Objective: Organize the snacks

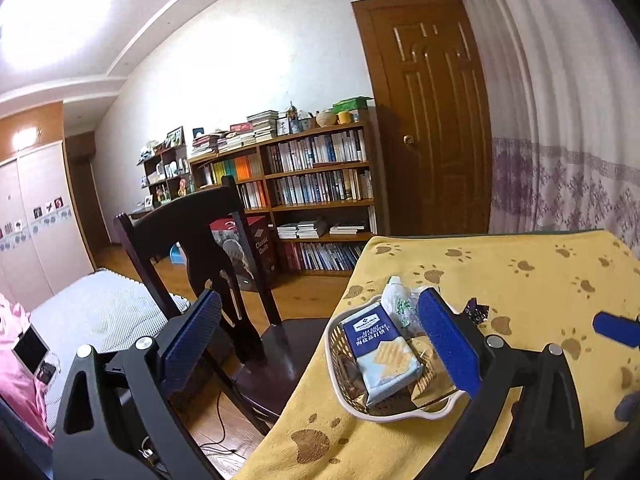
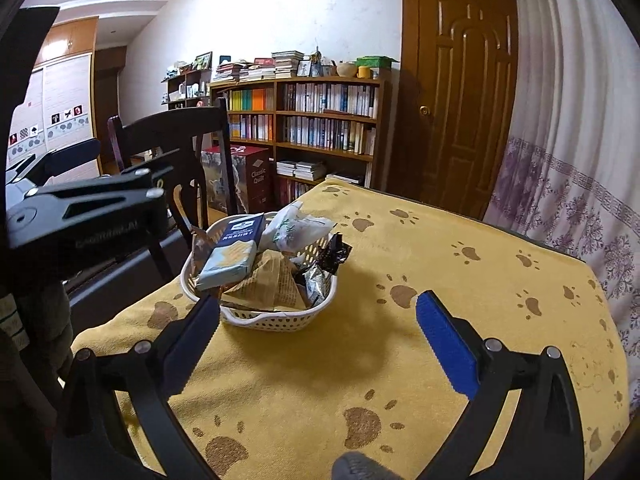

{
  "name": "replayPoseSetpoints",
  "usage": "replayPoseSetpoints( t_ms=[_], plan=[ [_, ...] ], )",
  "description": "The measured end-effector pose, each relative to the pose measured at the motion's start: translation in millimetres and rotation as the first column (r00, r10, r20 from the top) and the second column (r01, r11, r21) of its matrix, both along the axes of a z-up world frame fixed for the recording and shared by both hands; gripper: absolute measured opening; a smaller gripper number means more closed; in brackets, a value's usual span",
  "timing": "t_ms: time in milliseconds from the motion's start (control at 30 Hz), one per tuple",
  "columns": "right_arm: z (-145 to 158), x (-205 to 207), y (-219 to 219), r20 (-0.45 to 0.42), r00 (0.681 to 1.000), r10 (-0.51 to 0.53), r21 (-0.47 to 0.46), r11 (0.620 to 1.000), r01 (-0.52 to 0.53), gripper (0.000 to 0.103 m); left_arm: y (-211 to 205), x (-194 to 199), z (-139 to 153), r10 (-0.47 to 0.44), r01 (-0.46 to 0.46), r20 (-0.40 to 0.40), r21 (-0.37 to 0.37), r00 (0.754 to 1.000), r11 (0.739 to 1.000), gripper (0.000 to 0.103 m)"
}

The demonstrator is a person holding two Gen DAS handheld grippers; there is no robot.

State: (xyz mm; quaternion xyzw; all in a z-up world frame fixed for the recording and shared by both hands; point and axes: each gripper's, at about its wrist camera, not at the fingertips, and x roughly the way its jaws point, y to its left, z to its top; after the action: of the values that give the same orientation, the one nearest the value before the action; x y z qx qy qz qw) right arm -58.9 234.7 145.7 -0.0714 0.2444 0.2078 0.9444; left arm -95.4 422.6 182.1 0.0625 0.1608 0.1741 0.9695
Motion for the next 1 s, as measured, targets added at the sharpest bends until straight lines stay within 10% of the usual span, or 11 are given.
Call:
replayPoseSetpoints(
  t_ms=[1000],
  plan=[
    [6,-5,2,0.053,0.998,-0.047,-0.019,0.999,0.048,0.098,11,-6,3,0.059,-0.061,0.019,0.138,0.998,0.989,0.1]
  ],
)
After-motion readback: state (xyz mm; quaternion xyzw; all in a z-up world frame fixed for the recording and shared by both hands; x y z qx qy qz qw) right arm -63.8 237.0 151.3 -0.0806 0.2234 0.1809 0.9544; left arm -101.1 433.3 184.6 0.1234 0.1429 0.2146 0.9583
